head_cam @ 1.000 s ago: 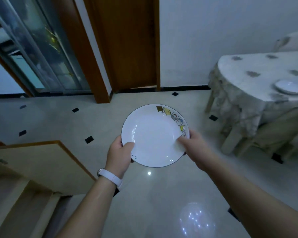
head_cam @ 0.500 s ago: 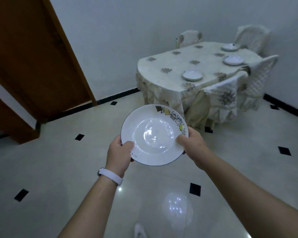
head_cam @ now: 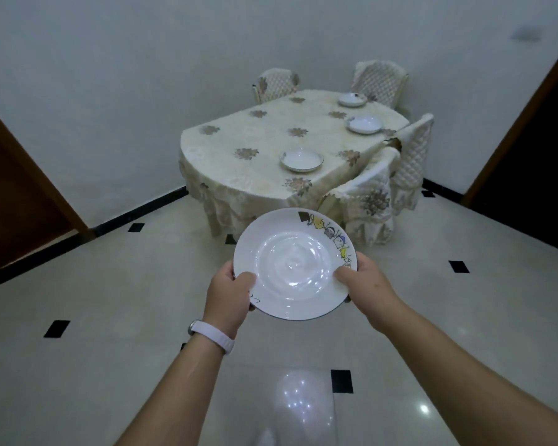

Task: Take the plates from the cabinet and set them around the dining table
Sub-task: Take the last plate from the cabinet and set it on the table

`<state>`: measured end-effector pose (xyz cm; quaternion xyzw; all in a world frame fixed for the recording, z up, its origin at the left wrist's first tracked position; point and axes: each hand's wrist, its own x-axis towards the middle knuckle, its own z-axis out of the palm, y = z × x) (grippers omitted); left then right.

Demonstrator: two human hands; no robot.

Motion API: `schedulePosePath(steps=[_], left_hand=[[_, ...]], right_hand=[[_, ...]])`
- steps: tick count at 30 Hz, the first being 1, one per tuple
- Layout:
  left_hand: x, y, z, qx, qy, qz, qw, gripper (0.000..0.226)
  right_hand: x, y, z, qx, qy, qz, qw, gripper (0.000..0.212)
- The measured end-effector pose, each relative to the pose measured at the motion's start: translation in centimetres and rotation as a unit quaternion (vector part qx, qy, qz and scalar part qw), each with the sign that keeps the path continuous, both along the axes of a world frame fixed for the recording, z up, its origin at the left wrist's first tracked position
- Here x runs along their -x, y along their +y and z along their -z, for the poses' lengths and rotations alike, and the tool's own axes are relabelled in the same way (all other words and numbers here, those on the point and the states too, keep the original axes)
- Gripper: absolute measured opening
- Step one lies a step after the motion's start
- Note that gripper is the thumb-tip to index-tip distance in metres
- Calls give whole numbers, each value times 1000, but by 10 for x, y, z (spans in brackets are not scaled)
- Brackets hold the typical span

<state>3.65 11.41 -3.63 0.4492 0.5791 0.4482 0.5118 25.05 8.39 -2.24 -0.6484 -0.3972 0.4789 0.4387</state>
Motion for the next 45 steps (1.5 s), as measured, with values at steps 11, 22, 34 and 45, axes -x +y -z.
schedulePosePath(steps=[11,22,34,45], left_hand=[[6,145,-17,-11,-39,91,995,12],[15,241,4,12,-22,82,996,18],[11,404,24,49,43,5,998,21],[53,520,-9,21,63,-101,993,23]], right_hand=[[14,110,-16,-21,-5,90,996,28],[18,210,11,-12,5,82,997,29],[7,414,39,20,28,-24,999,31],[45,569,1,-16,37,-138,990,23]])
